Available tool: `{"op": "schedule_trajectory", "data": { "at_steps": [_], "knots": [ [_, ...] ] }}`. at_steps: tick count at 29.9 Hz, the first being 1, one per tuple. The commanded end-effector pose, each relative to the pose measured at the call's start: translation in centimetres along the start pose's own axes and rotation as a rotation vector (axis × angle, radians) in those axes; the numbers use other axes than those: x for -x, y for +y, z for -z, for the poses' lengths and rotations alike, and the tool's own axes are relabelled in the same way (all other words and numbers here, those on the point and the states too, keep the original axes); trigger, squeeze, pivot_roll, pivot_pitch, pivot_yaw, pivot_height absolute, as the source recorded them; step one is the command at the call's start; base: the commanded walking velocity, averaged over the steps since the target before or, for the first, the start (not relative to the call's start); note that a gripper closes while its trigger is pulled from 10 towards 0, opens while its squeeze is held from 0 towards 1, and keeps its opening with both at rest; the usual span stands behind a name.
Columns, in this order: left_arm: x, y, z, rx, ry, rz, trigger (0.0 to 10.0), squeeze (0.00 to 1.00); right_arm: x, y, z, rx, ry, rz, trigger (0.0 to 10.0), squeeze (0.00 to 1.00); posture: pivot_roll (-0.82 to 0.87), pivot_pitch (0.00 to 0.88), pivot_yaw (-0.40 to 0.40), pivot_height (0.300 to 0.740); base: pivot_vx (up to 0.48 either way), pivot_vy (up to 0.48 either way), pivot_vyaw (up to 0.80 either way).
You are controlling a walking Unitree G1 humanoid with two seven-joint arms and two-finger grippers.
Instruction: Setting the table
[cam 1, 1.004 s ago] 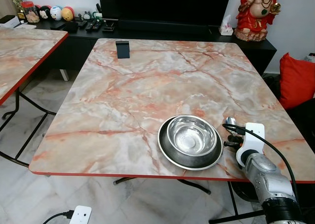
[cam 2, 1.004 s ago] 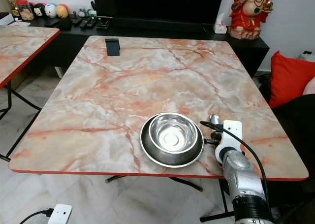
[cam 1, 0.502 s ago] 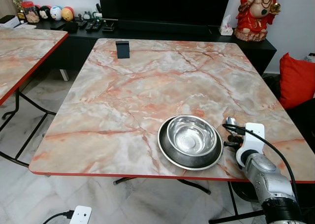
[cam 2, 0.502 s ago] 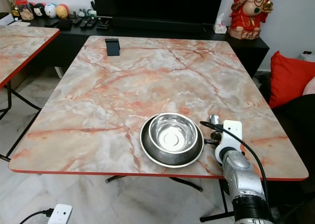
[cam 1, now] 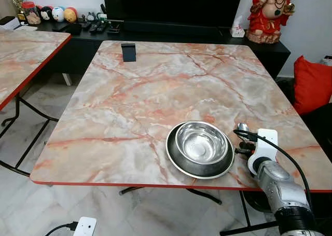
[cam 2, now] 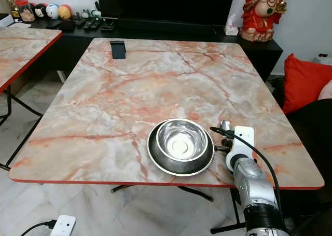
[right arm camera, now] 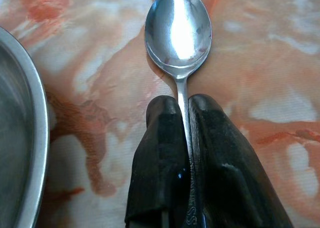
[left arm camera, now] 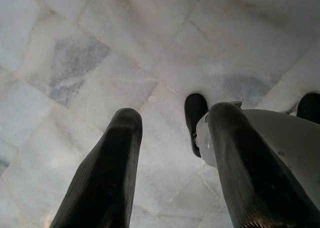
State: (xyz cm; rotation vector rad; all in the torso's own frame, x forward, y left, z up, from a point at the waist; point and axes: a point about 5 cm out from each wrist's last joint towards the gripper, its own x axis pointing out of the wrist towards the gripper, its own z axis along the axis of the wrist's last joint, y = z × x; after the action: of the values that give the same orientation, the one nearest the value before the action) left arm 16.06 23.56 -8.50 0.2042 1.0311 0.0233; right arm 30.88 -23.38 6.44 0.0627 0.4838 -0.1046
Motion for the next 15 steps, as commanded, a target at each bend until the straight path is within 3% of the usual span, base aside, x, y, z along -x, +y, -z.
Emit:
{"op": "schedule_trajectory", "data": {
  "at_steps": [1, 4, 5, 6, 7, 11, 12, 15],
  "knots": [
    [0.05, -0.17, 0.53, -0.001, 0.026, 0.0, 10.0, 0.0, -0.15, 0.07, 0.21, 0.001, 0.015, 0.004, 10.0, 0.24, 0.02, 0.0, -0.035, 0.728, 0.0, 0.0, 0.0],
    [0.05, -0.18, 0.54, -0.001, 0.026, 0.0, 10.0, 0.0, -0.15, 0.13, 0.21, 0.0, 0.015, 0.003, 10.0, 0.25, 0.02, 0.0, -0.035, 0.728, 0.0, 0.0, 0.0],
    [0.05, -0.17, 0.54, -0.001, 0.026, 0.0, 10.0, 0.0, -0.16, 0.17, 0.21, 0.0, 0.016, 0.002, 10.0, 0.32, 0.02, 0.0, -0.035, 0.728, 0.0, 0.0, 0.0],
    [0.05, -0.17, 0.54, -0.001, 0.026, 0.0, 10.0, 0.0, -0.16, 0.17, 0.21, 0.0, 0.016, 0.002, 10.0, 0.32, 0.02, 0.0, -0.035, 0.728, 0.0, 0.0, 0.0],
    [0.05, -0.16, 0.54, -0.002, 0.027, -0.001, 10.0, 0.0, -0.18, 0.22, 0.26, 0.0, 0.017, 0.002, 10.0, 0.45, 0.02, 0.0, -0.035, 0.728, 0.0, 0.0, 0.0],
    [0.05, -0.14, 0.57, -0.004, 0.028, -0.001, 10.0, 0.0, -0.21, 0.36, 0.34, -0.001, 0.019, -0.003, 10.0, 0.47, 0.02, 0.0, -0.034, 0.728, 0.0, 0.0, 0.0],
    [0.06, -0.14, 0.57, -0.004, 0.028, -0.001, 10.0, 0.0, -0.22, 0.37, 0.34, -0.002, 0.019, -0.003, 10.0, 0.61, 0.02, 0.0, -0.034, 0.728, 0.0, 0.0, 0.0],
    [0.06, -0.14, 0.57, -0.004, 0.028, 0.0, 10.0, 0.0, -0.23, 0.41, 0.33, -0.003, 0.019, -0.003, 10.0, 0.63, 0.02, 0.0, -0.034, 0.728, 0.0, 0.0, 0.0]
  ]
}}
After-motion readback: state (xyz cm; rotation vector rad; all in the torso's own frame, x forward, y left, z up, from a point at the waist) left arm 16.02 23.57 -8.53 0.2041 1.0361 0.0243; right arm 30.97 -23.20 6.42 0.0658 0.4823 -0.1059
